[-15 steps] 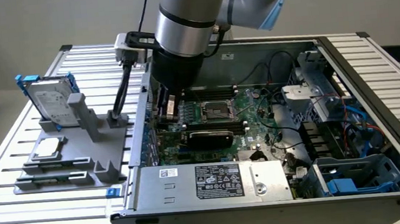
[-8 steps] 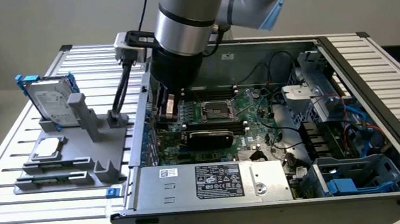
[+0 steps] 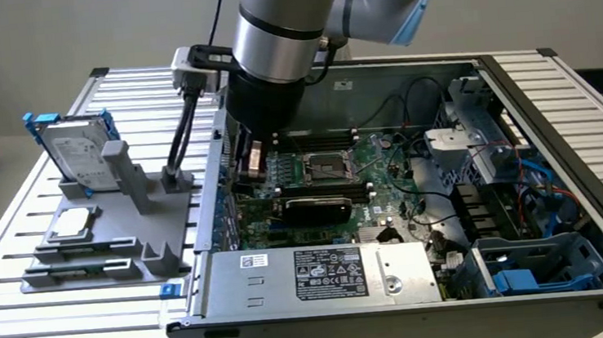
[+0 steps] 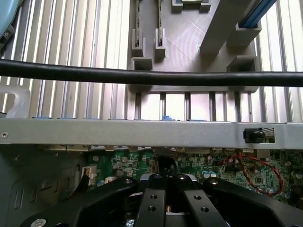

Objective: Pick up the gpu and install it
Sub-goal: 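Press down on the gpu until it lock into place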

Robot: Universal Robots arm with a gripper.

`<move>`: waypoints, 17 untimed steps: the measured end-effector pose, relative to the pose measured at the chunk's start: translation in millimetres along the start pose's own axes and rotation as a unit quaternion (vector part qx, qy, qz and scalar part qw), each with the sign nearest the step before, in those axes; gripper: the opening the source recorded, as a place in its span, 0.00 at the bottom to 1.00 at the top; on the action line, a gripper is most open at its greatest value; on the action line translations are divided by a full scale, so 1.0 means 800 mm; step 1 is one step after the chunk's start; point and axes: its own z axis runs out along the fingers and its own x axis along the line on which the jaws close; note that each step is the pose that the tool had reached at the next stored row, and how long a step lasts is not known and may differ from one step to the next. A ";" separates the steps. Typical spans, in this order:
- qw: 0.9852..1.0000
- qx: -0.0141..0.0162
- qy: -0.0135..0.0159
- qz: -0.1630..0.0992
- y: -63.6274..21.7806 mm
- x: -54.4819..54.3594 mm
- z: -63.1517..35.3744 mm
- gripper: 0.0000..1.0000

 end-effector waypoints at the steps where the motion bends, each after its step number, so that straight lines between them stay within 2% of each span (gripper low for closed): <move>1: 1.000 -0.001 0.000 0.000 0.000 0.000 0.000 0.11; 5: 1.000 -0.003 0.000 0.002 0.000 -0.002 0.000 0.11; 11: 1.000 -0.003 0.001 0.006 0.000 -0.005 0.000 0.11; 17: 1.000 -0.005 0.003 0.008 0.000 -0.005 0.000 0.11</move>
